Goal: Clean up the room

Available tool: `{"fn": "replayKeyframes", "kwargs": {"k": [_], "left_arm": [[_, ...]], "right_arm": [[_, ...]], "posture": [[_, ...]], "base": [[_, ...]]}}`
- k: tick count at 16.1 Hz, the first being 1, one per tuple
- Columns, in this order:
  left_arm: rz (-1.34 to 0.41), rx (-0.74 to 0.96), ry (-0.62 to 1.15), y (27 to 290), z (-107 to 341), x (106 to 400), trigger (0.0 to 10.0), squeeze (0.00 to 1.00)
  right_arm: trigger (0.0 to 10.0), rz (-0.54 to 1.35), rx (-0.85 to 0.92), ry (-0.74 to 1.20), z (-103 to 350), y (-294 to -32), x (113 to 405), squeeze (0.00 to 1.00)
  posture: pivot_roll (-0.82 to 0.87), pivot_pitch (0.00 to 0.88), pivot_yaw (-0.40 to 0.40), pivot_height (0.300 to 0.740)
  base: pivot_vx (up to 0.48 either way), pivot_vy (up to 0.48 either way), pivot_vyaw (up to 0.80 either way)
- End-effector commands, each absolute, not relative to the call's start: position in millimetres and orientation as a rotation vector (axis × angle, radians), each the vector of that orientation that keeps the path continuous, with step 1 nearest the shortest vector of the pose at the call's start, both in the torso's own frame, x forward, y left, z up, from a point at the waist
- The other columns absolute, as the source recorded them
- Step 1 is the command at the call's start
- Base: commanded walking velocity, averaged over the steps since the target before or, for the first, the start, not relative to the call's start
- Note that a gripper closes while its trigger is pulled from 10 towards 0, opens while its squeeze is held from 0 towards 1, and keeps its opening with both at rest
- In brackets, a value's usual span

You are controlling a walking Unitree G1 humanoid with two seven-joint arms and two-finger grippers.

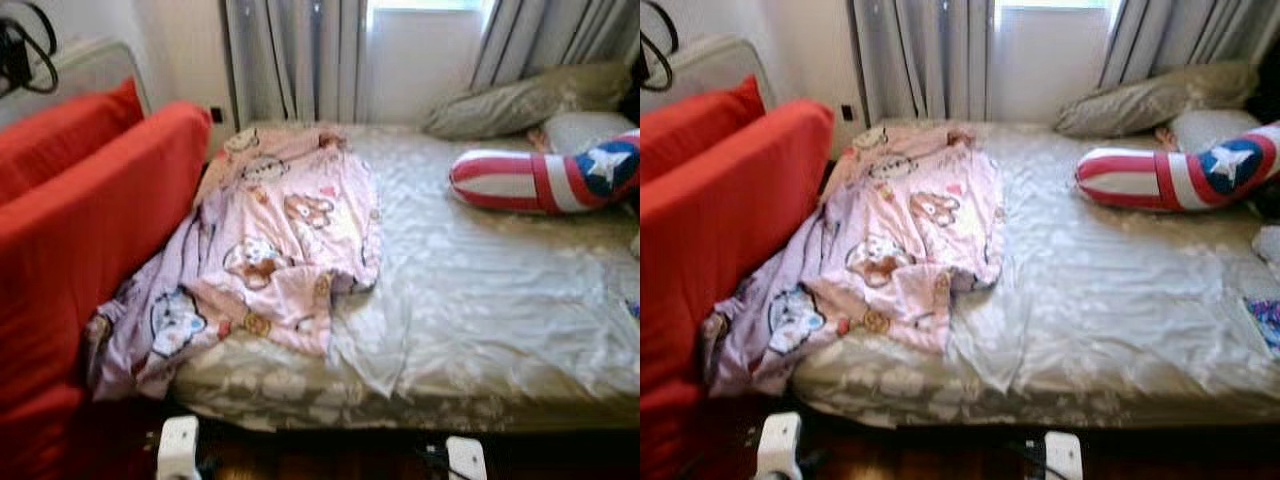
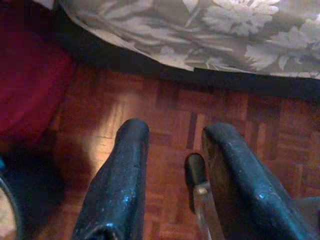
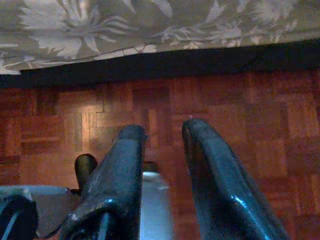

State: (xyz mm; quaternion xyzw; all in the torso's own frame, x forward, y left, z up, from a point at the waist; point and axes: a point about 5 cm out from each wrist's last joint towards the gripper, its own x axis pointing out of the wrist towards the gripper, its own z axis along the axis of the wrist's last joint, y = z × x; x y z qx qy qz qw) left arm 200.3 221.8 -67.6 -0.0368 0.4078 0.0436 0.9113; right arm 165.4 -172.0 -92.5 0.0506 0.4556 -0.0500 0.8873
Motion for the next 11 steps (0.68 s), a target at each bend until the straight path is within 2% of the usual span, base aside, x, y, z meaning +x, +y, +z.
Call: {"fn": "replayKeyframes", "kwargs": {"k": [1,3,11], "left_arm": [[0.07,-0.071,0.855,217.8,-68.7,200.3,10.0,0.0],[0.069,-0.068,0.85,217.3,-68.1,201.6,10.0,0.0],[0.061,-0.071,0.838,214.4,-66.8,204.7,10.0,0.0]], "right_arm": [[10.0,-0.118,0.098,0.963,-93.9,-177.2,161.3,0.0],[10.0,-0.116,0.098,0.962,-93.9,-177.0,161.4,0.0],[10.0,-0.116,0.094,0.958,-93.3,-178.5,162.3,0.0]], "posture": [[0.03,0.0,0.015,0.74],[0.03,0.0,0.015,0.74],[0.03,0.0,0.013,0.74]], "base": [[0.0,0.337,0.0],[0.0,0.336,0.0],[0.0,0.0,0.0]]}}
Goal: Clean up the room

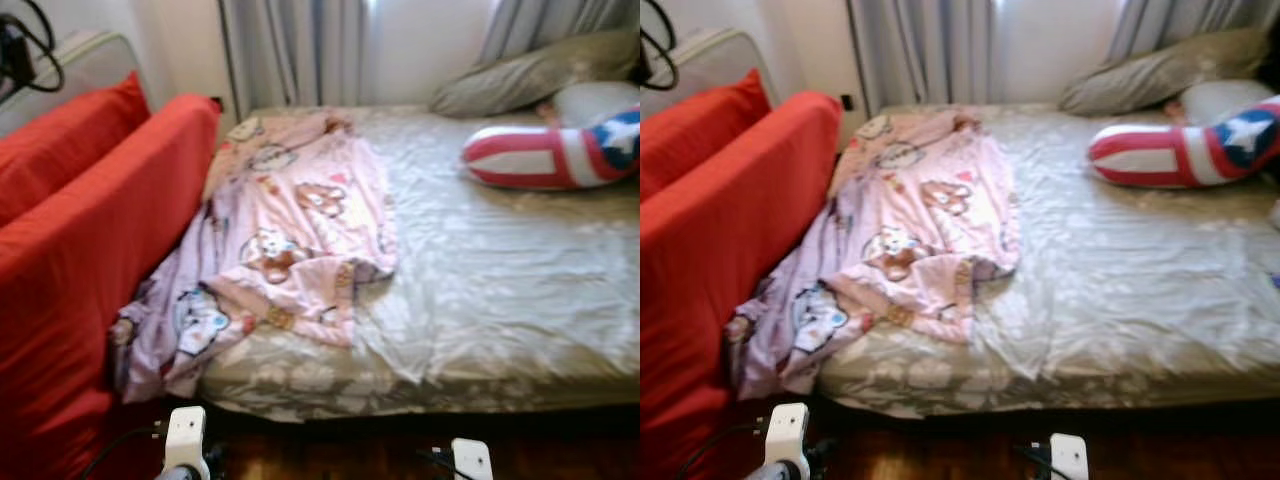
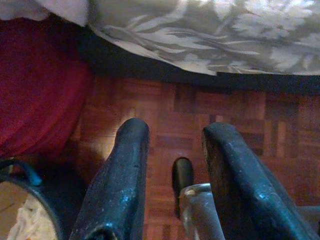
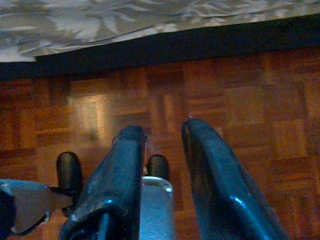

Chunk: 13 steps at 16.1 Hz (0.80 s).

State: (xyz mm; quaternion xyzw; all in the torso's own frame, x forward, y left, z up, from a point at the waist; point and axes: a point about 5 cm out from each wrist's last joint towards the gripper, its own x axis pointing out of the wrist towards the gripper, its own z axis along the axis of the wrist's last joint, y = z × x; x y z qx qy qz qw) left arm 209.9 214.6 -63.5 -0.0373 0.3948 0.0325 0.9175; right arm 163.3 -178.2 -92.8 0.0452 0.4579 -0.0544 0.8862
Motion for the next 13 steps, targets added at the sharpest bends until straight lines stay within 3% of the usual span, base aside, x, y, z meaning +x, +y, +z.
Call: {"fn": "replayKeyframes", "kwargs": {"k": [1,6,13], "left_arm": [[0.066,-0.076,0.842,214.4,-67.3,204.0,10.0,0.0],[0.072,-0.08,0.846,216.4,-68.0,202.0,10.0,0.0],[0.059,-0.08,0.845,213.5,-67.3,204.4,10.0,0.0]], "right_arm": [[10.0,-0.1,0.085,0.955,-92.9,-178.1,163.2,0.0],[10.0,-0.097,0.11,0.931,-90.7,-176.2,168.2,0.0],[10.0,-0.089,0.125,0.924,-90.2,-175.2,169.3,0.0]], "posture": [[0.03,0.0,0.013,0.74],[0.03,0.0,0.011,0.74],[0.03,0.0,0.013,0.74]], "base": [[0.0,0.0,0.0],[0.227,0.0,0.8],[0.348,0.0,0.0]]}}
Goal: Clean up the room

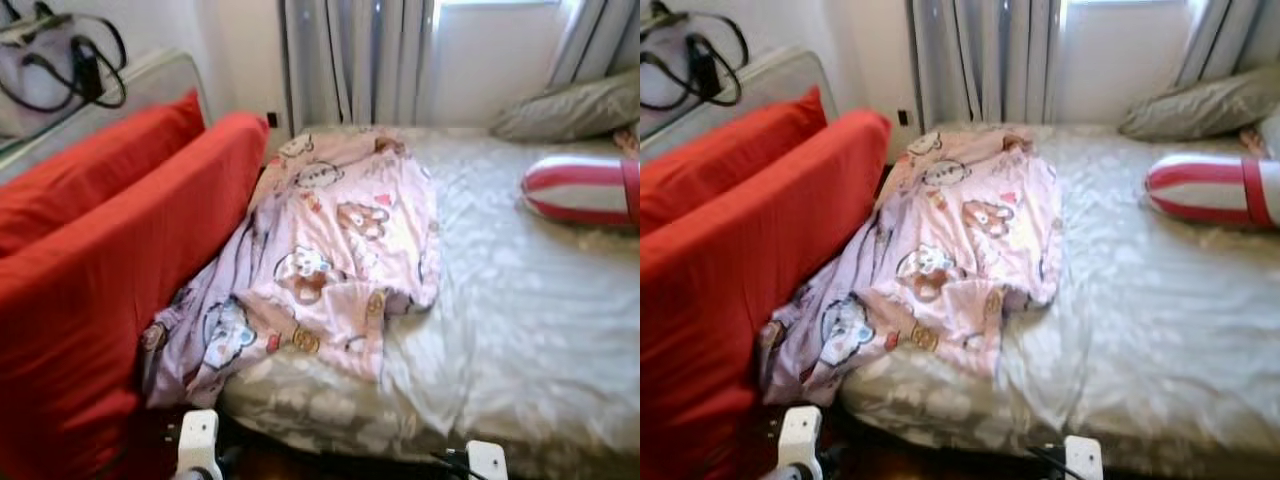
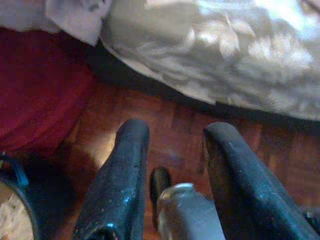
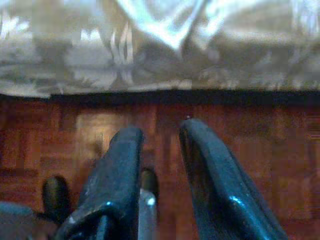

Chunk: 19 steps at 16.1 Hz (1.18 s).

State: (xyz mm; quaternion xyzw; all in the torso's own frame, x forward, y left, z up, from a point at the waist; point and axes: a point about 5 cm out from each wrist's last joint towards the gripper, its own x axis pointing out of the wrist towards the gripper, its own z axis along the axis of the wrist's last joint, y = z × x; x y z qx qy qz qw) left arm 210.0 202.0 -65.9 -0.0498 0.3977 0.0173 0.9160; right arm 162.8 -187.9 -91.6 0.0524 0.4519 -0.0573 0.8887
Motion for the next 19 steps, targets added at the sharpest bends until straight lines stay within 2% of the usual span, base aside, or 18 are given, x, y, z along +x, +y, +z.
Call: {"fn": "replayKeyframes", "kwargs": {"k": [1,8,12,16,19], "left_arm": [[0.059,-0.079,0.844,213.6,-67.1,204.7,10.0,0.0],[0.063,-0.081,0.849,213.6,-68.1,202.9,10.0,0.0],[0.058,-0.077,0.843,213.1,-67.9,203.3,10.0,0.0],[0.055,-0.098,0.731,211.9,-54.7,222.8,10.0,0.0],[0.047,-0.147,0.504,212.1,-22.6,260.4,10.0,0.0]], "right_arm": [[10.0,-0.068,0.122,0.912,-89.2,-173.8,171.0,0.0],[10.0,-0.055,0.147,0.911,-89.6,-171.4,170.4,0.0],[10.0,-0.06,0.171,0.887,-86.8,-170.9,176.1,0.0],[10.0,0.024,0.095,0.727,-65.1,-163.9,214.0,0.0],[10.0,0.066,0.101,0.492,-29.3,-158.6,258.8,0.0]], "posture": [[0.03,0.0,0.014,0.74],[0.02,0.0,0.012,0.74],[0.02,0.0,0.012,0.74],[0.02,0.0,0.011,0.74],[0.02,0.0,0.009,0.74]], "base": [[0.349,0.0,0.0],[0.347,0.0,0.8],[0.0,0.0,0.0],[0.0,0.0,0.0],[0.0,0.0,0.0]]}}
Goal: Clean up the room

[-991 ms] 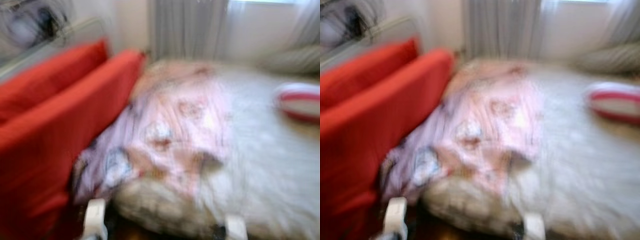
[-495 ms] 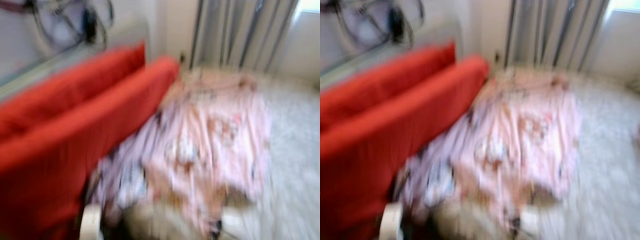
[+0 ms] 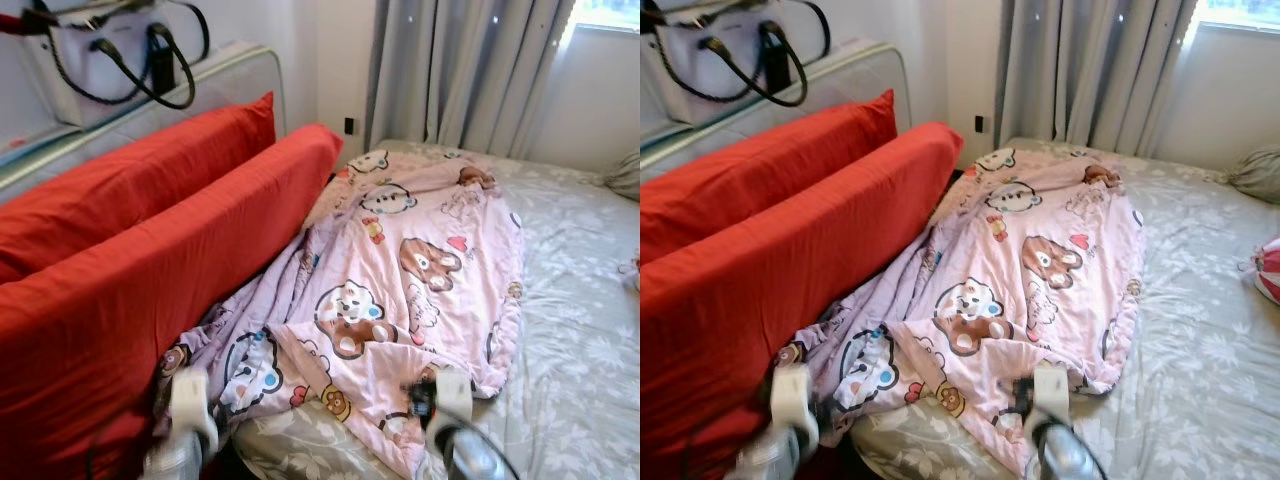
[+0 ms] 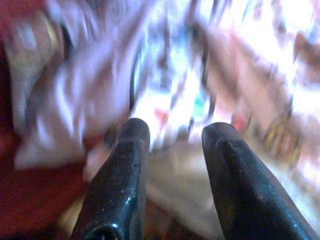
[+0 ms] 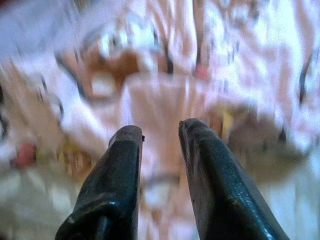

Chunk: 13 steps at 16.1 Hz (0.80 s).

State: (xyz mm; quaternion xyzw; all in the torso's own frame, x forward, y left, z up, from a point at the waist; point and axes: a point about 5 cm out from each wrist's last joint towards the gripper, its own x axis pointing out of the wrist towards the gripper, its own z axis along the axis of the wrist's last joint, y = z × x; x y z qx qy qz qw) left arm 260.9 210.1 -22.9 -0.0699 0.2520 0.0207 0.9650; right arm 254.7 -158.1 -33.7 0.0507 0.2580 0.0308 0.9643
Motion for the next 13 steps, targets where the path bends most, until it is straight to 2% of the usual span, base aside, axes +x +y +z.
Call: {"fn": "replayKeyframes", "kwargs": {"k": [1,4,8,13], "left_arm": [[0.035,-0.151,0.456,211.0,-16.3,266.0,10.0,0.0],[0.022,-0.16,0.357,210.1,-5.8,271.8,10.0,0.0],[0.019,-0.168,0.32,208.2,-3.6,271.5,10.0,0.0],[-0.002,-0.17,0.312,202.8,-0.8,275.7,10.0,0.0]], "right_arm": [[10.0,0.081,0.099,0.426,-19.0,-156.2,268.4,0.0],[10.0,0.093,0.095,0.312,-3.3,-150.2,279.7,0.0],[10.0,0.144,0.074,0.332,-7.8,-135.6,274.7,0.0],[10.0,0.164,0.06,0.327,-7.4,-133.8,273.9,0.0]], "posture": [[0.02,0.0,0.008,0.74],[0.02,0.004,0.005,0.74],[0.02,0.007,0.004,0.74],[0.02,0.011,0.003,0.686]], "base": [[0.0,0.0,0.0],[0.0,0.0,0.0],[0.0,0.0,0.0],[0.0,0.0,0.0]]}}
